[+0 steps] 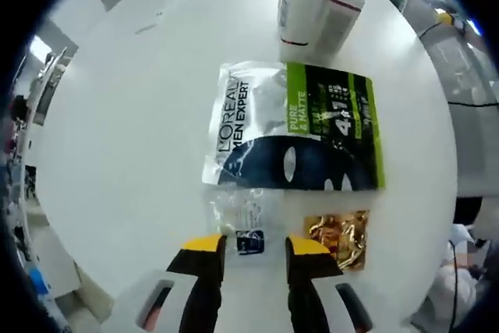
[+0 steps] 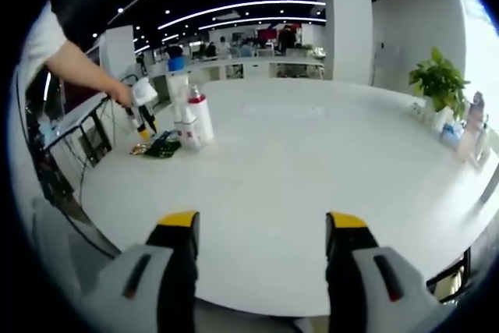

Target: Arrange the skincare products in the storage area until every visible bottle or jar stands upright without overlapping.

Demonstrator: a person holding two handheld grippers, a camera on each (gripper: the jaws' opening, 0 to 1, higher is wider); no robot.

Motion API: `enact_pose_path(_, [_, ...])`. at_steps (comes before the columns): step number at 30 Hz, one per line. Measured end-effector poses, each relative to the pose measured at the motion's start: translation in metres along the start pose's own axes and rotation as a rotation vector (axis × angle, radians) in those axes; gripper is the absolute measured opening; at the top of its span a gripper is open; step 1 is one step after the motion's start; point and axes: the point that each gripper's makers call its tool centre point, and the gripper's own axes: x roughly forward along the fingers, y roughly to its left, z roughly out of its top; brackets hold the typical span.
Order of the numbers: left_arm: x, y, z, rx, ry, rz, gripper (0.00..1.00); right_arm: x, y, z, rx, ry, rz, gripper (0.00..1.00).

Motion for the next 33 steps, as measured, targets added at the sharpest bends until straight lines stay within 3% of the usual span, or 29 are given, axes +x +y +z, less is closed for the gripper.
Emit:
enact_pose_path(8, [0.004, 0.006, -0.006, 0.132, 0.085, -0.011, 0.32, 0.000, 0.001, 0.000, -0.004, 0.003, 0.001, 0.67])
enact_pose_path(12, [0.005, 0.008, -0.006, 0.121, 0.101, -0.007, 0.33, 0.001, 0.002, -0.001, -0.011, 0.004, 0.006, 0.67])
enact_pose_path(14, [0.005, 0.016, -0.007, 0.072, 0.119, 0.044, 0.40, 0.001, 0.002, 0.000, -0.014, 0.001, 0.008, 0.67])
enact_pose_path(16, [0.005, 0.014, -0.007, 0.043, 0.114, 0.033, 0.49, 0.000, 0.002, 0.001, -0.014, -0.006, 0.008, 0.67])
enact_pose_path(26, [-0.010, 0.012, -0.008, 0.067, 0.102, 0.067, 0.42, -0.001, 0.002, 0.003, -0.012, -0.023, 0.013, 0.67])
enact_pose_path(33, [-0.008, 0.018, -0.003, 0.026, 0.082, 0.072, 0.40, -0.002, 0.003, 0.004, -0.014, -0.026, 0.015, 0.67])
